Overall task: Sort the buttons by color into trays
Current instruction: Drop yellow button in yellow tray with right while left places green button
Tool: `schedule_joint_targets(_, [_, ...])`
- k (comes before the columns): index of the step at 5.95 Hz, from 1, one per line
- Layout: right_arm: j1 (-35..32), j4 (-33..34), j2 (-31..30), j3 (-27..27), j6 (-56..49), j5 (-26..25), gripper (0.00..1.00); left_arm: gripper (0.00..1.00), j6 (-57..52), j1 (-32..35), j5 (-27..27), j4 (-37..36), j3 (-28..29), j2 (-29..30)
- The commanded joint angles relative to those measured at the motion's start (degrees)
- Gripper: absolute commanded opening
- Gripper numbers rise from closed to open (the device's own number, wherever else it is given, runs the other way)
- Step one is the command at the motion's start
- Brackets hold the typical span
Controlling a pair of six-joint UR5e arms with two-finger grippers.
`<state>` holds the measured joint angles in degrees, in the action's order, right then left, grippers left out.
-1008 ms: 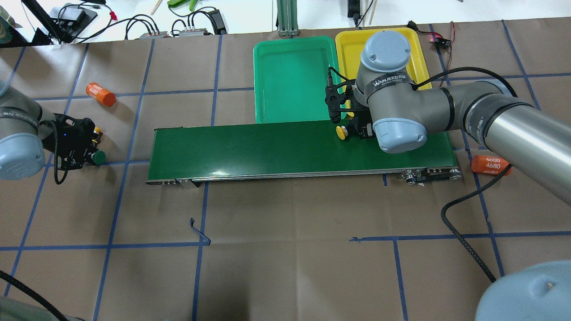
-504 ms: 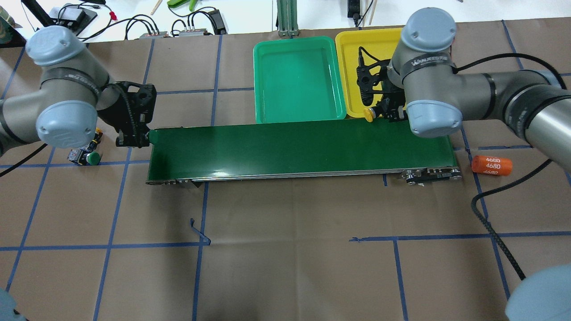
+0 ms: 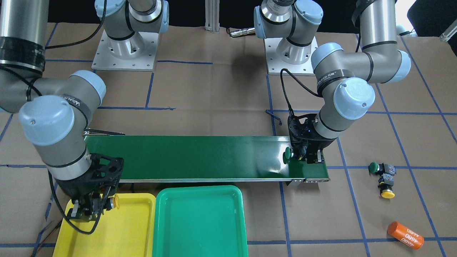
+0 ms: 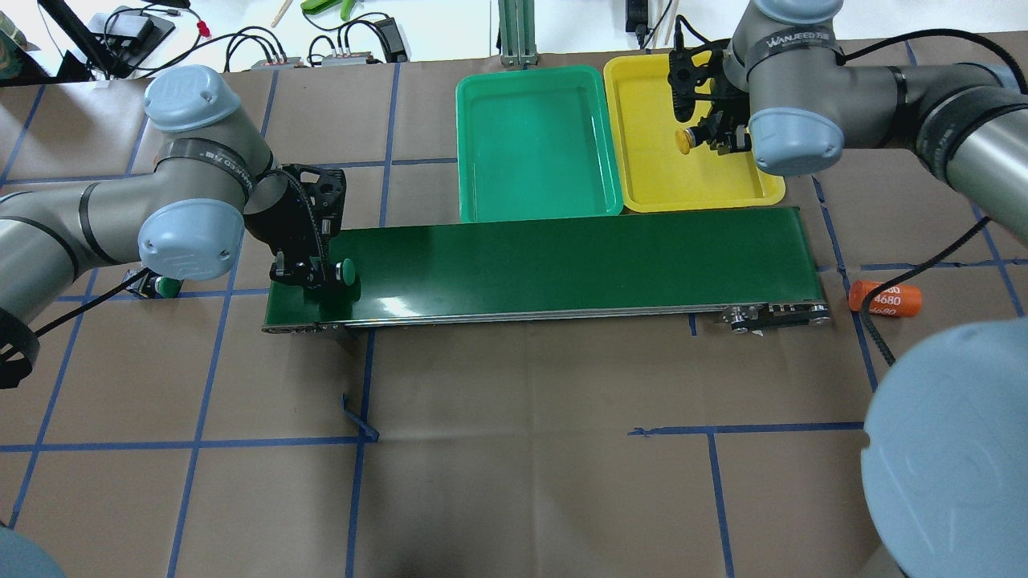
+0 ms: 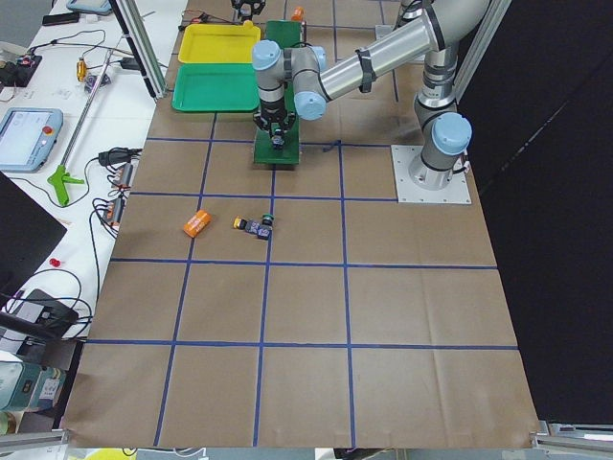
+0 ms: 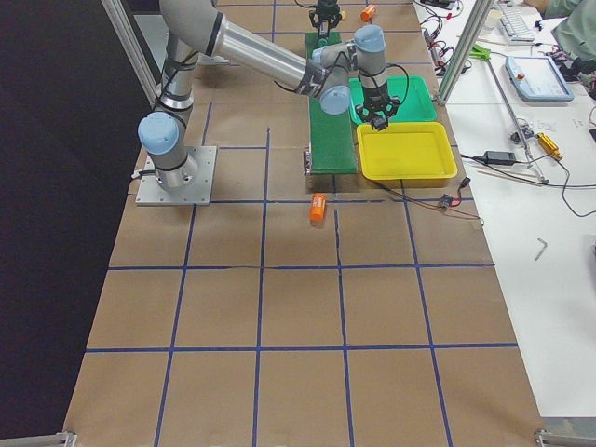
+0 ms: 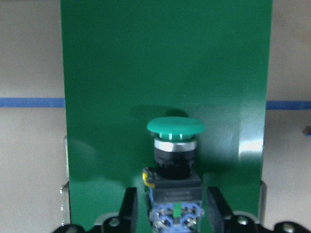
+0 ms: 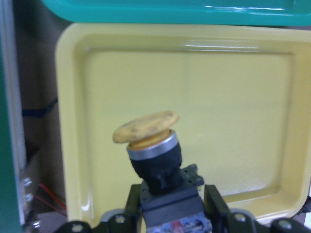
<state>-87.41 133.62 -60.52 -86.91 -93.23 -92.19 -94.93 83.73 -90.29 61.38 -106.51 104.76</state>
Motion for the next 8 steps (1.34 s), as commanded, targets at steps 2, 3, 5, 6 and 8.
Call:
schedule_joint_targets(2, [1.01,-0.29,8.75,4.92,1.72,0.25,0.9,0.98,-4.43,-10.47,-3.67,0.32,5.24,1.22])
schedule_joint_targets(3, [1.1,-0.56,7.97,4.22,2.08,0.43,1.0,0.98,-13.26,-11.91,-4.01,-0.11,5.7,1.49])
schedule_joint_targets(5, [0.41,-9.96,0.1,4.12,2.96,0.34,1.0,0.98,-22.88,-22.76,-3.75,-0.82,4.56,3.51])
schedule_joint_targets(6, [-0.82,-18.75,-5.69,2.82,4.88,0.69,1.0,0.98,-28.5,-25.61,-3.84,-1.43,4.47,4.82])
schedule_joint_targets(8, [-9.4,-20.69,-14.94,-5.94,9.0,0.87,1.0,0.98,-34.68,-28.52,-1.57,-6.27,4.47,9.3])
